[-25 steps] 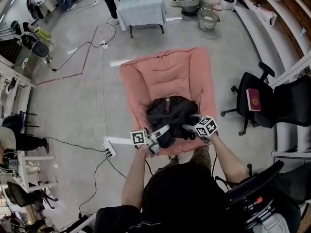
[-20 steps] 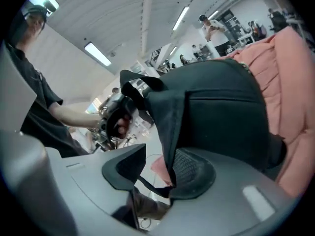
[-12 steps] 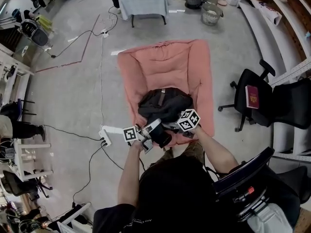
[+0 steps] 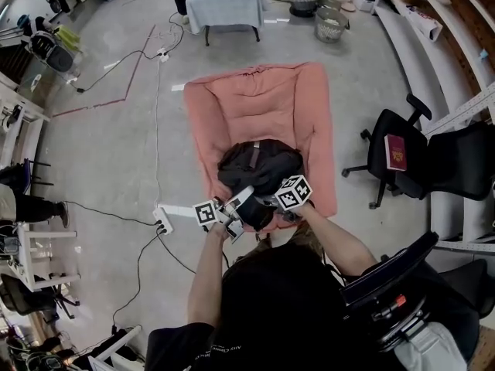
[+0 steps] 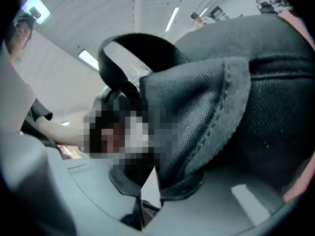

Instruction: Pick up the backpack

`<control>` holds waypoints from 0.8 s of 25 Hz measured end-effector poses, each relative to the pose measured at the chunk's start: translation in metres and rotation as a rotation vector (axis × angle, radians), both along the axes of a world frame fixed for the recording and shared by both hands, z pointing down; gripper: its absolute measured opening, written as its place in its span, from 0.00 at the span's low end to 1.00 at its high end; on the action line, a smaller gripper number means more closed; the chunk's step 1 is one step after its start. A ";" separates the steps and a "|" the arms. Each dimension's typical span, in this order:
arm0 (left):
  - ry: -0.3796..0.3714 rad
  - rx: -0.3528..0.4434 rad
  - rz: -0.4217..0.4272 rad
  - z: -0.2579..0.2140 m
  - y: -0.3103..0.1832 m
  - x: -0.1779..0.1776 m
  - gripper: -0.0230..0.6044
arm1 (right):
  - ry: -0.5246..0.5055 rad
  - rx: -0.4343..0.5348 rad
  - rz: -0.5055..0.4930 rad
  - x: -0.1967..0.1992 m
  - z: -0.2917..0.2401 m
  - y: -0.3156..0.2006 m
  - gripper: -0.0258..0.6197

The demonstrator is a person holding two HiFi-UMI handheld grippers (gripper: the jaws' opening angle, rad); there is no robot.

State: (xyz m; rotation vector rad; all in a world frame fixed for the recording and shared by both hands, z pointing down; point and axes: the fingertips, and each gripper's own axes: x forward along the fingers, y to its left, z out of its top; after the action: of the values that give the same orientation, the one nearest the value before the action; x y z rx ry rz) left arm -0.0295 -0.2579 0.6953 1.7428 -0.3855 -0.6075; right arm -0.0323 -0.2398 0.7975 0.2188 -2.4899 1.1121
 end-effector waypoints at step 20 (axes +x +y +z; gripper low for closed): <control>-0.067 0.113 0.100 -0.024 0.010 0.019 0.06 | -0.217 -0.130 0.254 0.014 -0.033 0.015 0.17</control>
State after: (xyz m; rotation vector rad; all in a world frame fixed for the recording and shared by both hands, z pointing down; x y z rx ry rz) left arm -0.0101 -0.2480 0.6713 1.8823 -0.3138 -0.5080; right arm -0.0182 -0.2252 0.7640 0.4060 -2.6180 1.4651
